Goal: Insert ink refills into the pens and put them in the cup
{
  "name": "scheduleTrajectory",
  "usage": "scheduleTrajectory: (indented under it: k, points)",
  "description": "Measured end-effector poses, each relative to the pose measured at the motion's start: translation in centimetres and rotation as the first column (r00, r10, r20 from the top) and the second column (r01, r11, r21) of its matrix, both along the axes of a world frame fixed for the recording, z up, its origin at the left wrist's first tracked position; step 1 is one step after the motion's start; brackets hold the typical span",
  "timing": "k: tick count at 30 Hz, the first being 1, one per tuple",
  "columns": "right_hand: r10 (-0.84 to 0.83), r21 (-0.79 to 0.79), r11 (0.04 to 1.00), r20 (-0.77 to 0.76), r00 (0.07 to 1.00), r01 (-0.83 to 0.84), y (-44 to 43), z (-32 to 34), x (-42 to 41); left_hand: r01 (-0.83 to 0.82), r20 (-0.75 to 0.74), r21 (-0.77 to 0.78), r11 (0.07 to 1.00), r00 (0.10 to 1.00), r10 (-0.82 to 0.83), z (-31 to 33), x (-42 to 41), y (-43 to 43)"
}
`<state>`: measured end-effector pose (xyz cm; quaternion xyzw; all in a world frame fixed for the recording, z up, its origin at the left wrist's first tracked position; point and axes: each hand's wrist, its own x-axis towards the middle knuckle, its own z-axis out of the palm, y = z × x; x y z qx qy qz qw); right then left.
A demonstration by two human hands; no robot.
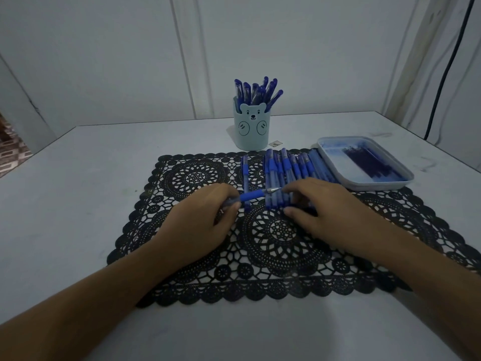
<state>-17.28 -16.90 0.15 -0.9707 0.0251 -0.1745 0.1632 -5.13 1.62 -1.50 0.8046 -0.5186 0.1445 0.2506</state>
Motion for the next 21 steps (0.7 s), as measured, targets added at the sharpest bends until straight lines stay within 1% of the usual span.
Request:
scheduleTrajectory:
  k: [2,4,6,7,8,11,14,18,21]
  points:
    - [-0.032,0.084,0.996,0.082,0.996,0.026,0.1,0.2,0.0,0.007,0.000,-0.001,1.000,1.000,-0.007,0.0,-0.1,0.0]
    - [-0.073,0.227,0.973,0.139,0.988,0.040,0.4,0.6,0.0,0.023,0.013,-0.008,1.000,1.000,-0.023,0.1,-0.2,0.0]
    - [-0.068,0.363,0.931,0.113,0.991,0.023,0.8,0.9,-0.2,0.046,0.041,-0.005,0.999,0.998,-0.046,0.2,-0.4,-0.1]
    - [-0.056,0.407,0.913,0.092,0.994,0.014,1.1,0.9,-0.3,0.063,0.061,0.003,0.998,0.996,-0.063,0.3,-0.5,-0.1]
    - [-0.041,0.424,0.906,0.076,0.996,0.005,1.2,0.9,-0.3,0.082,0.076,0.011,0.997,0.994,-0.083,0.3,-0.7,-0.1]
    - [0.006,0.396,0.918,0.039,0.999,-0.021,1.2,0.5,-0.1,0.134,0.094,0.014,0.991,0.986,-0.135,0.3,-0.8,0.0]
    - [0.020,0.379,0.924,0.058,0.998,-0.041,0.9,0.4,-0.1,0.161,0.088,0.019,0.987,0.983,-0.162,0.4,-1.0,0.1]
    - [0.090,0.339,0.934,0.073,0.993,-0.109,0.9,0.6,-0.2,0.112,0.017,0.024,0.993,0.994,-0.112,0.4,-0.8,0.1]
    - [0.078,0.400,0.911,0.075,0.994,-0.102,0.9,0.7,-0.3,0.089,-0.014,0.017,0.996,0.996,-0.088,0.4,-0.6,0.0]
